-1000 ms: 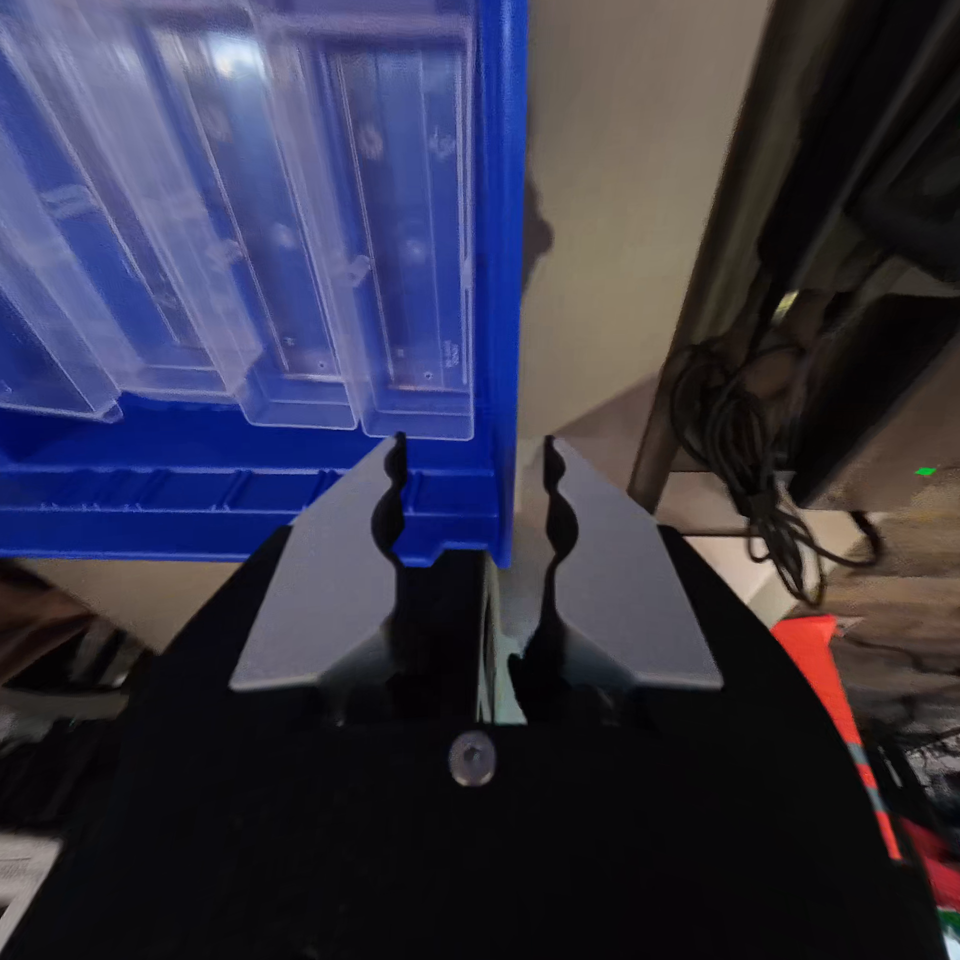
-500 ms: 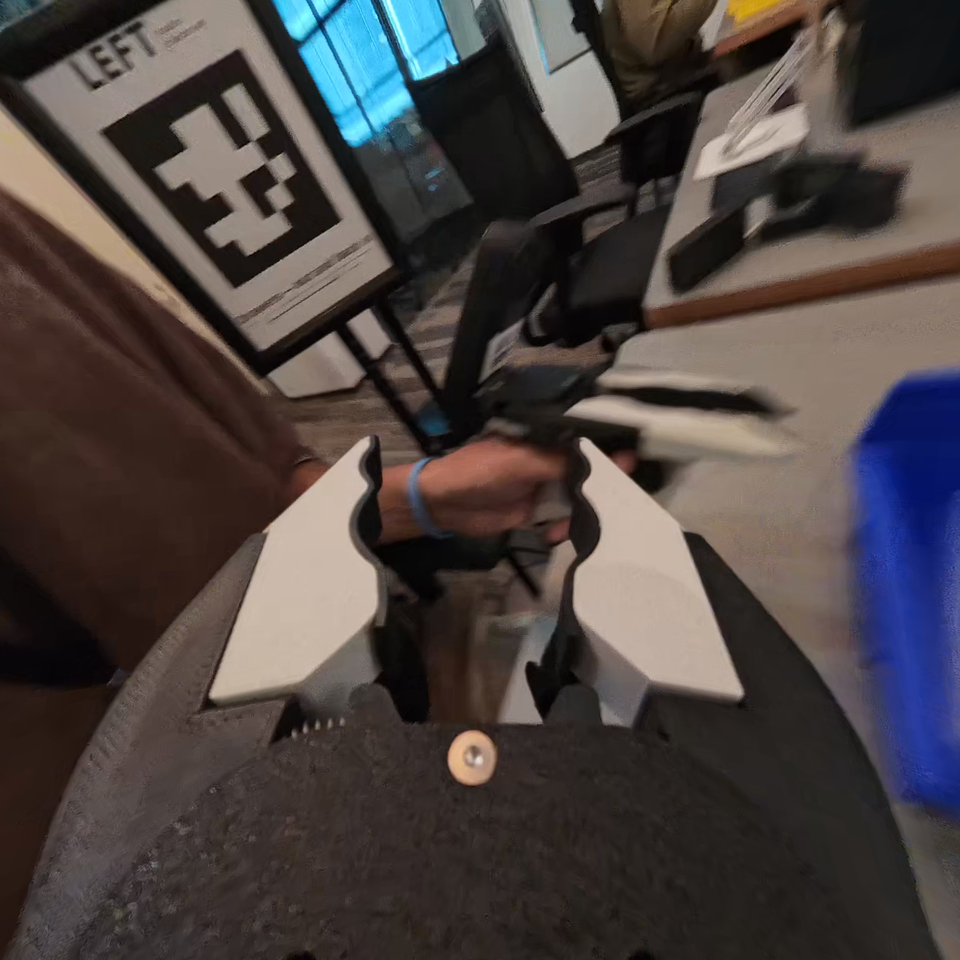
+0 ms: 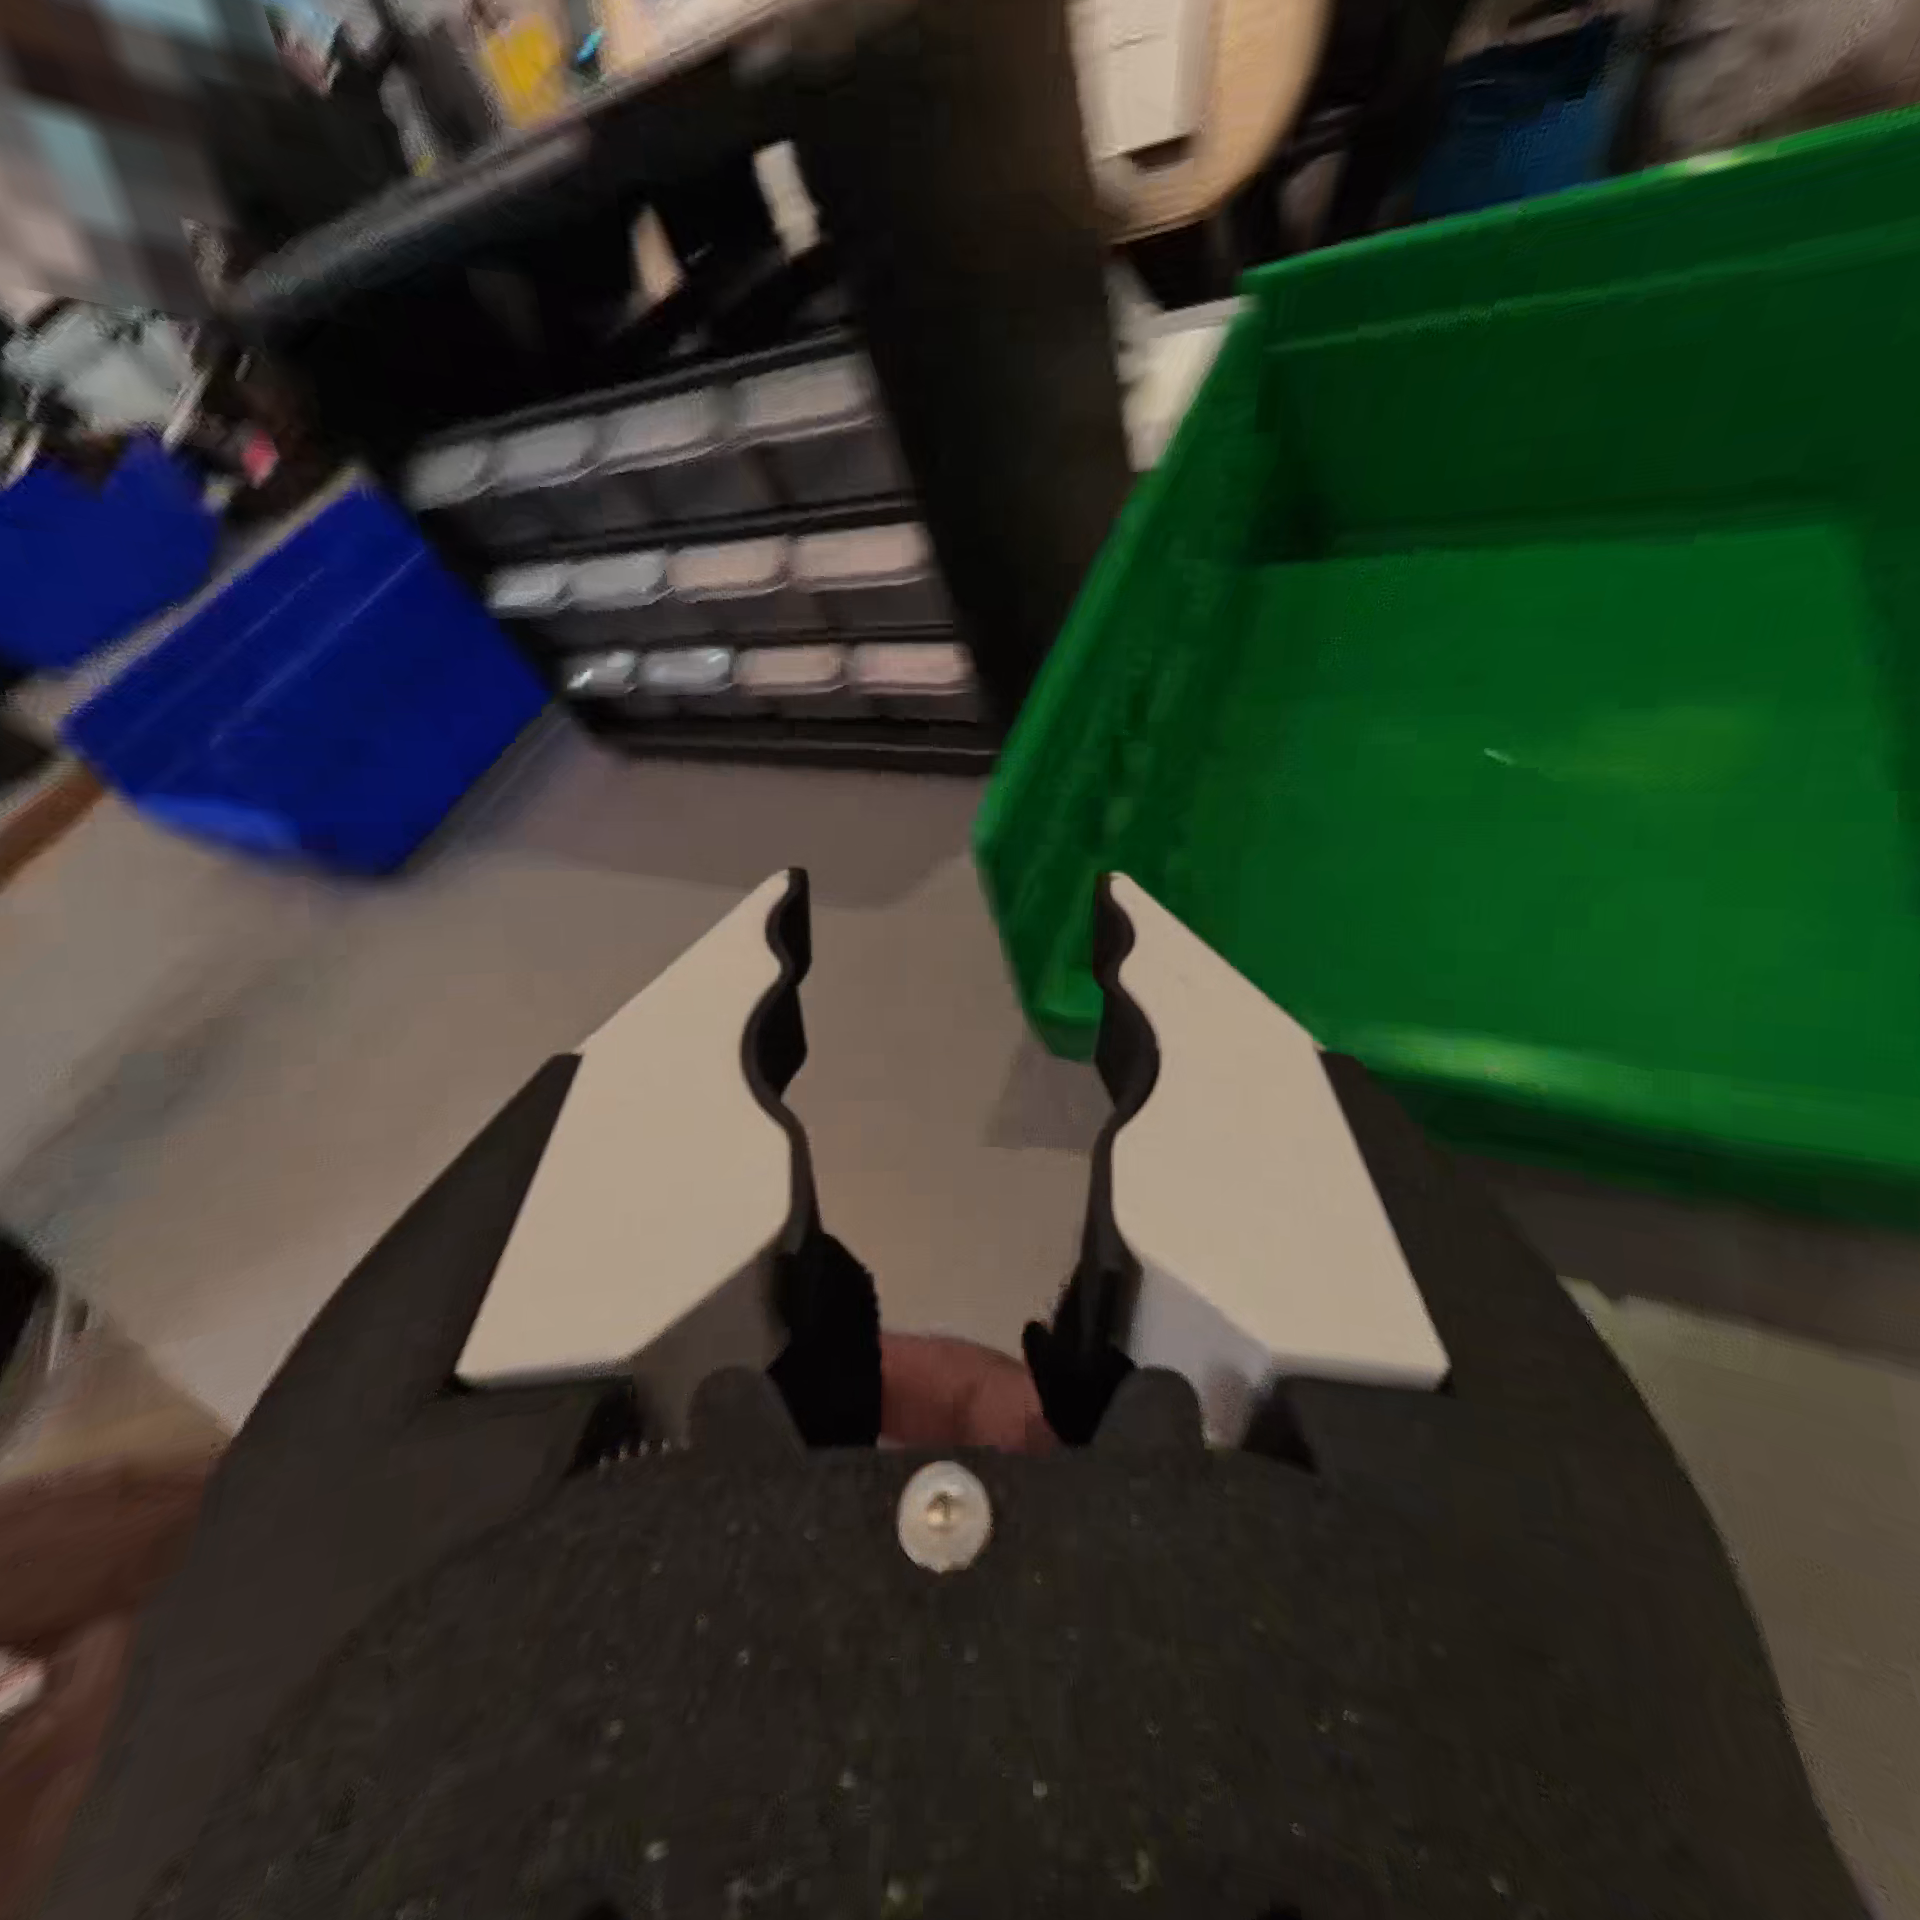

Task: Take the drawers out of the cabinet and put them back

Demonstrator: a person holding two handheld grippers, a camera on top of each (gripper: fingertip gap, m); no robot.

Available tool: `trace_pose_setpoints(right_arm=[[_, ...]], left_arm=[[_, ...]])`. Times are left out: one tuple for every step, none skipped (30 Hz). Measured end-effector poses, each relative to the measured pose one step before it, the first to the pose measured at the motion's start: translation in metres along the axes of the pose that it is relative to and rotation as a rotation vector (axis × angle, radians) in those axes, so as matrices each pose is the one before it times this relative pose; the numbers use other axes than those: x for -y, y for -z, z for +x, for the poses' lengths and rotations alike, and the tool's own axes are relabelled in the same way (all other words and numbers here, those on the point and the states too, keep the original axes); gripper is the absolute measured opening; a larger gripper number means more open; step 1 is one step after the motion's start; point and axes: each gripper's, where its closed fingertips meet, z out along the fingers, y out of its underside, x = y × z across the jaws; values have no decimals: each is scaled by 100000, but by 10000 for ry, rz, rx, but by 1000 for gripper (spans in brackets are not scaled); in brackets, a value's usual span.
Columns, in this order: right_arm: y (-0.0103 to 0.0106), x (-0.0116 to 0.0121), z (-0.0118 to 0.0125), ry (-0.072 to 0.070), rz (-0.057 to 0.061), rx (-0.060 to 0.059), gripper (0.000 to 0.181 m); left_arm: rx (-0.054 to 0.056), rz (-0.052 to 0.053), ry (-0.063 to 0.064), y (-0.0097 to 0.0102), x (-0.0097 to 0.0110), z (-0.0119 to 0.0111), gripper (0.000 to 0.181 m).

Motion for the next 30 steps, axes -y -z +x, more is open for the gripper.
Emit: trace_pose_setpoints(right_arm=[[734, -94, 1234, -497, 386, -301, 54], [523, 210, 711, -173, 222, -168, 54], [333, 572, 528, 148, 129, -234, 53], [176, 792, 520, 440, 241, -307, 52], [49, 705, 710, 545, 322, -448, 51], [-82, 493, 687, 477, 325, -428, 51], [-144, 295, 559, 334, 238, -344, 51], [-153, 101, 356, 133, 104, -211, 51], [-229, -205, 180, -32, -75, -73, 51], [-272, -454, 82, -135, -192, 22, 54], [-304, -536, -177, -202, -223, 204, 57], [-316, -553, -389, -286, -218, 336, 61], [-256, -383, -434, -330, -118, 379, 68], [-153, -102, -411, -319, 25, 346, 74], [-89, 120, -491, -220, 152, 365, 78], [-107, -8, -137, 23, 48, 93, 80], [-152, -227, 153, 191, -114, -131, 85], [-188, -302, 149, 211, -186, -162, 88], [-184, -278, 119, 142, -167, -169, 88], [-149, -165, -11, 97, -86, -101, 88], [-97, -70, -101, 65, -4, -48, 89], [-58, -31, -97, 62, 37, -51, 89], [8, -12, 20, 90, 58, -111, 89], [35, -24, 45, 125, 60, -105, 88], [44, -133, 50, 135, -14, -70, 88], [77, -217, 157, 83, -109, -119, 88], [144, -182, 262, 57, -107, -160, 88], [247, -92, 229, 57, -37, -121, 88], [342, -36, 202, 34, 28, -86, 88], [409, -14, 151, -7, 55, -52, 88]], left_arm=[[134, -35, 16, 176, -149, -297, 43], [221, -125, -21, 160, -240, -410, 46], [224, -62, -26, 194, -133, -355, 49], [124, 7, -62, 200, -35, -163, 48], [89, 20, -93, 181, -24, -96, 47], [68, -34, -87, 137, -98, -49, 44], [65, -23, -22, 123, -61, -66, 44], [58, 36, -35, 156, 62, -89, 44], [95, 52, -148, 177, 116, -176, 44], [176, -2, -259, 185, 9, -341, 44], [247, 35, -270, 172, 30, -516, 45], [134, 148, -285, 135, 193, -390, 46], [149, 111, -190, 109, 182, -456, 47], [58, 48, -9, 49, 128, -340, 48], [-79, 33, 103, -26, 97, -130, 50], [-79, 14, 166, -97, 40, -120, 51], [-63, -25, 173, -139, -47, -118, 52], [-94, -41, 143, -162, -58, -37, 52], [-90, -39, 120, -190, -29, 1, 54], [-65, -19, 102, -195, 20, 14, 54], [-90, 3, 82, -201, 59, 87, 53], [-123, -6, 75, -214, 54, 184, 52], [-106, -27, 68, -222, 23, 163, 52], [-67, -39, 45, -245, -2, 129, 51], [-26, -75, 16, -276, -88, 73, 51], [10, -127, 2, -310, -155, 36, 50], [-3, -133, -12, -318, -149, 71, 50], [-58, -78, -22, -284, -40, 164, 50], [-86, -27, -22, -243, 61, 219, 49], [-93, -15, -28, -222, 80, 244, 49]])
